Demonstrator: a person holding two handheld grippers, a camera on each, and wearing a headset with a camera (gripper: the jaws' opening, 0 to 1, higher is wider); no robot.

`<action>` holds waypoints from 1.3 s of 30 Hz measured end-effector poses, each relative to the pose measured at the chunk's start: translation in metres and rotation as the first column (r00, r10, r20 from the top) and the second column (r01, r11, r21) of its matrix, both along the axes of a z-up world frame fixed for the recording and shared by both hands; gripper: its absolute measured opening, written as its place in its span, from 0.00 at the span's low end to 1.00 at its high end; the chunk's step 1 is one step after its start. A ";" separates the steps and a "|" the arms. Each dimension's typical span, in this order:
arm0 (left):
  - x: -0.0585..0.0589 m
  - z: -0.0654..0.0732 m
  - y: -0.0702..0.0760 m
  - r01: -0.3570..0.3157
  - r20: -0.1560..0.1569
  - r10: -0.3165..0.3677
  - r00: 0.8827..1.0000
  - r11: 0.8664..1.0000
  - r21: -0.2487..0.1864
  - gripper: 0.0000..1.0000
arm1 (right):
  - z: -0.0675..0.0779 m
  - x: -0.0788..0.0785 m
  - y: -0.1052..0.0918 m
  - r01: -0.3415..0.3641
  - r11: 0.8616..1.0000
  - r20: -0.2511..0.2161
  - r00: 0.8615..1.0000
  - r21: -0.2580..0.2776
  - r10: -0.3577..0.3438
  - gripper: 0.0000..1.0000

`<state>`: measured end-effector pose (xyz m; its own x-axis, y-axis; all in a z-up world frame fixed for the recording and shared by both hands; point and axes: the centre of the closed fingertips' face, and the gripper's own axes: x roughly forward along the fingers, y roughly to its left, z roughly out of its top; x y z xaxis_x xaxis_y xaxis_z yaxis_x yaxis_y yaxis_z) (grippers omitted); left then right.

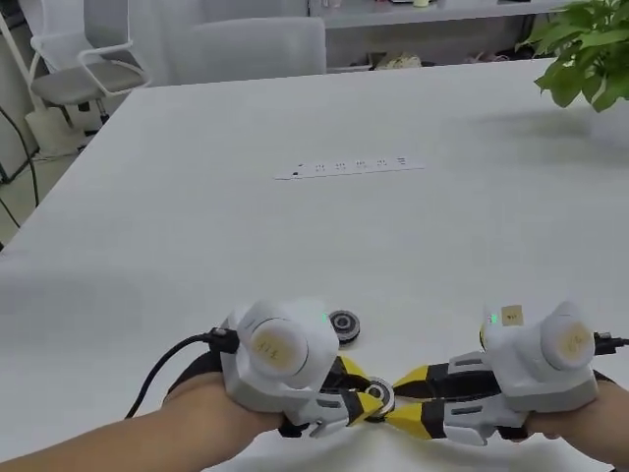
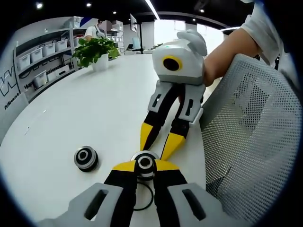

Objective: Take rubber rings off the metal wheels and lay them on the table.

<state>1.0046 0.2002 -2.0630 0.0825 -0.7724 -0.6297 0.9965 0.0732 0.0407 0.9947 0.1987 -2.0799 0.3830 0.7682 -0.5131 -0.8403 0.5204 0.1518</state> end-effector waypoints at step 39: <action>0.001 0.000 -0.001 -0.008 0.020 0.007 1.000 1.000 0.008 0.07 | -0.002 0.005 -0.009 0.084 0.996 -0.062 0.995 0.010 -0.083 0.00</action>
